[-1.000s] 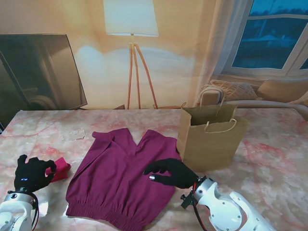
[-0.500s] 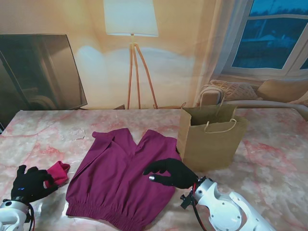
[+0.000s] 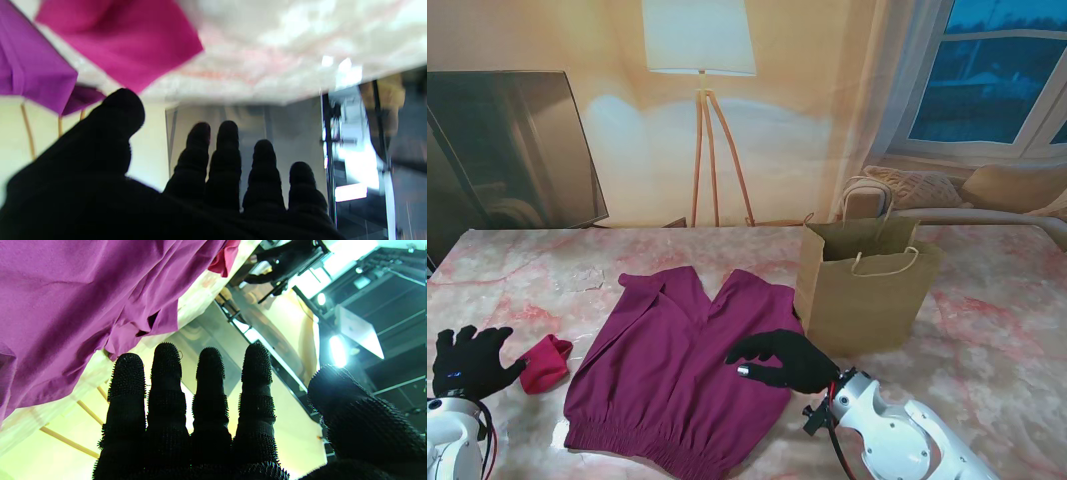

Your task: Fold the socks and the shorts into the kraft paper bag

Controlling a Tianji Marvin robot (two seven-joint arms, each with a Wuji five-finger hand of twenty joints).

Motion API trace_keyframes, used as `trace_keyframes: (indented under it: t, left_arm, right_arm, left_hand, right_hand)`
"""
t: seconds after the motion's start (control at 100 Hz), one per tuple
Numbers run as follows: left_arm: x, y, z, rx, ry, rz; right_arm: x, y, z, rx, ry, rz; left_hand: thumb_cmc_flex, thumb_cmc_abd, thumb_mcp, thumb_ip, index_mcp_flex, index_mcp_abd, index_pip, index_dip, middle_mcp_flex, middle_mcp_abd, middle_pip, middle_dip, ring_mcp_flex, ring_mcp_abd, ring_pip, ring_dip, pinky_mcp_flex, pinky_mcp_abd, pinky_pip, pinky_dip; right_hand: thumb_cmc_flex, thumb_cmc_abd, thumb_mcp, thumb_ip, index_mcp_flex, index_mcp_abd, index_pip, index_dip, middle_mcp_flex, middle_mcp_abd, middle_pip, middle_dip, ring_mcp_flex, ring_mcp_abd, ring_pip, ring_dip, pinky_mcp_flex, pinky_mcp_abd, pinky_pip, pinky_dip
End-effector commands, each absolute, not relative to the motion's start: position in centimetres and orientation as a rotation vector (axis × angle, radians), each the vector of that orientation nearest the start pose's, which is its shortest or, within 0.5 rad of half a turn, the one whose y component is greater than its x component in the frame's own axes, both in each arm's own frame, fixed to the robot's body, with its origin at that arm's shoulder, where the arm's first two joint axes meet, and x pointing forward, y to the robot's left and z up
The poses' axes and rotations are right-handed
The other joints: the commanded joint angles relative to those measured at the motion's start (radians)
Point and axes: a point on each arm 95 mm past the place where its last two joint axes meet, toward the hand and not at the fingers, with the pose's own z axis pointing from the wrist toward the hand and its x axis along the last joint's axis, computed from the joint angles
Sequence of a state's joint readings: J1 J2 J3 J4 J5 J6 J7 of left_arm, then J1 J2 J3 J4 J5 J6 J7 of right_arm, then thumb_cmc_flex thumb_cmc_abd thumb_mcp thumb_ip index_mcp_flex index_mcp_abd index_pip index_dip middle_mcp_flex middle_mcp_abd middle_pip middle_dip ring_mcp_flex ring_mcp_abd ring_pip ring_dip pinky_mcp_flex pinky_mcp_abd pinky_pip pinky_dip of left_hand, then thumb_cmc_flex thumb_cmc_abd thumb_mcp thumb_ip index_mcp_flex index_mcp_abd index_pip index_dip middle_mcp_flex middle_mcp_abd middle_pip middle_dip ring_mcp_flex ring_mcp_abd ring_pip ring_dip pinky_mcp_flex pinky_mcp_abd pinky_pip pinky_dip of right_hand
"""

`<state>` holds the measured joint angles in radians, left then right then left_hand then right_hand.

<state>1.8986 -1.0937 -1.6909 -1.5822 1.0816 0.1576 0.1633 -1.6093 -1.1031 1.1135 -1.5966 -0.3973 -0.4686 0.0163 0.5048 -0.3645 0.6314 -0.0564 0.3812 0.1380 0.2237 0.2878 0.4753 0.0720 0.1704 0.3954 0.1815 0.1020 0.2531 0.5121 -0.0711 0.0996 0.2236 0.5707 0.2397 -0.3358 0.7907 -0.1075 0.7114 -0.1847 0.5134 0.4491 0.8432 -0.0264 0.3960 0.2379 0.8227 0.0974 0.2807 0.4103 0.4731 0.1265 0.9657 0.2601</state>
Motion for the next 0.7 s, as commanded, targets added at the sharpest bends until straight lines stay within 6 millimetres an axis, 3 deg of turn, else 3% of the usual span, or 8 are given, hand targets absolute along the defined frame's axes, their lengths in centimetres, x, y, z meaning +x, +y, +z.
trace_keyframes:
  t: [0.0,0.14,0.27,0.34,0.39,0.42,0.49,0.69]
  left_arm:
    - [33.0,20.0,-35.4,-1.385,1.079,-0.973]
    - [34.0,20.4,-37.2,-1.494,1.061,-0.954]
    - [34.7,20.4,-38.3,-1.557,1.056,-0.938]
    - [34.9,20.5,-38.7,-1.572,1.058,-0.931]
    - [35.1,20.4,-39.0,-1.571,1.046,-0.945]
    - [35.2,20.3,-39.1,-1.558,1.036,-0.958]
    - [35.3,20.0,-39.1,-1.532,1.026,-0.976]
    - [35.1,19.3,-37.8,-1.464,0.982,-1.052]
  right_arm:
    - [34.9,6.5,-33.4,-1.493,-1.479,-2.344]
    - [34.8,6.5,-33.4,-1.5,-1.471,-2.341]
    - [34.8,6.5,-33.4,-1.504,-1.47,-2.338]
    - [34.8,6.4,-33.4,-1.505,-1.472,-2.337]
    - [34.8,6.4,-33.4,-1.505,-1.474,-2.338]
    - [34.8,6.4,-33.4,-1.506,-1.474,-2.338]
    - [34.8,6.5,-33.4,-1.511,-1.473,-2.338]
    - [35.0,6.6,-33.1,-1.529,-1.475,-2.346]
  left_hand:
    - [-0.026,-0.039,-0.006,-0.004,-0.03,0.053,-0.081,-0.067,-0.061,0.038,-0.023,-0.011,-0.064,-0.003,-0.033,-0.016,-0.008,-0.026,-0.05,-0.006]
    - [-0.041,-0.058,-0.023,-0.023,-0.001,0.046,-0.09,-0.078,-0.096,0.04,-0.037,-0.017,-0.093,0.001,-0.046,-0.02,-0.002,-0.025,-0.094,-0.03]
    - [-0.015,-0.073,-0.009,-0.016,0.099,-0.027,0.008,0.004,-0.11,0.037,-0.047,-0.02,-0.098,0.0,-0.057,-0.019,0.008,-0.023,-0.12,-0.069]
    - [0.013,-0.099,0.06,-0.019,0.162,-0.115,0.114,0.099,-0.105,0.036,-0.047,-0.02,-0.092,0.003,-0.055,-0.014,0.007,-0.021,-0.114,-0.075]
    - [0.056,-0.122,0.12,-0.032,0.221,-0.232,0.286,0.227,-0.066,0.024,-0.034,-0.013,-0.073,0.001,-0.045,-0.007,0.004,-0.023,-0.1,-0.06]
    - [0.124,-0.161,0.093,-0.087,0.254,-0.294,0.379,0.307,-0.038,0.011,-0.025,-0.012,-0.059,-0.003,-0.038,-0.005,0.002,-0.022,-0.089,-0.044]
    - [0.255,-0.156,0.018,-0.096,0.339,-0.398,0.605,0.299,0.036,-0.022,0.0,-0.011,-0.016,-0.009,-0.002,0.006,-0.005,-0.026,-0.065,0.025]
    - [0.276,-0.1,0.023,-0.099,0.322,-0.413,0.661,0.32,0.248,-0.075,0.062,-0.004,0.12,-0.031,0.08,0.024,-0.004,-0.035,-0.019,0.095]
  right_hand:
    - [0.0,0.026,-0.021,0.039,-0.007,-0.015,0.005,0.004,0.007,0.001,0.01,0.011,0.019,0.008,0.018,0.027,-0.002,0.005,0.037,0.035]
    - [0.0,0.026,-0.02,0.039,-0.008,-0.016,0.005,0.004,0.006,0.001,0.01,0.011,0.018,0.008,0.018,0.027,-0.003,0.007,0.037,0.035]
    - [0.0,0.026,-0.019,0.039,-0.008,-0.016,0.005,0.004,0.006,0.001,0.01,0.011,0.017,0.009,0.018,0.027,-0.003,0.007,0.038,0.035]
    - [0.0,0.026,-0.019,0.039,-0.009,-0.015,0.005,0.004,0.006,0.003,0.01,0.011,0.018,0.008,0.018,0.028,-0.002,0.006,0.038,0.036]
    - [0.0,0.027,-0.019,0.039,-0.008,-0.017,0.006,0.004,0.006,0.001,0.01,0.011,0.018,0.008,0.018,0.027,-0.003,0.007,0.038,0.035]
    - [0.0,0.027,-0.019,0.039,-0.007,-0.016,0.006,0.005,0.006,0.002,0.01,0.011,0.018,0.008,0.018,0.027,-0.003,0.006,0.038,0.035]
    - [0.0,0.028,-0.019,0.039,-0.004,-0.015,0.008,0.005,0.007,0.003,0.011,0.012,0.019,0.008,0.018,0.028,-0.002,0.006,0.038,0.036]
    - [0.003,0.029,-0.017,0.04,-0.003,-0.009,0.008,0.005,0.01,0.004,0.013,0.013,0.02,0.009,0.02,0.028,-0.003,0.006,0.039,0.036]
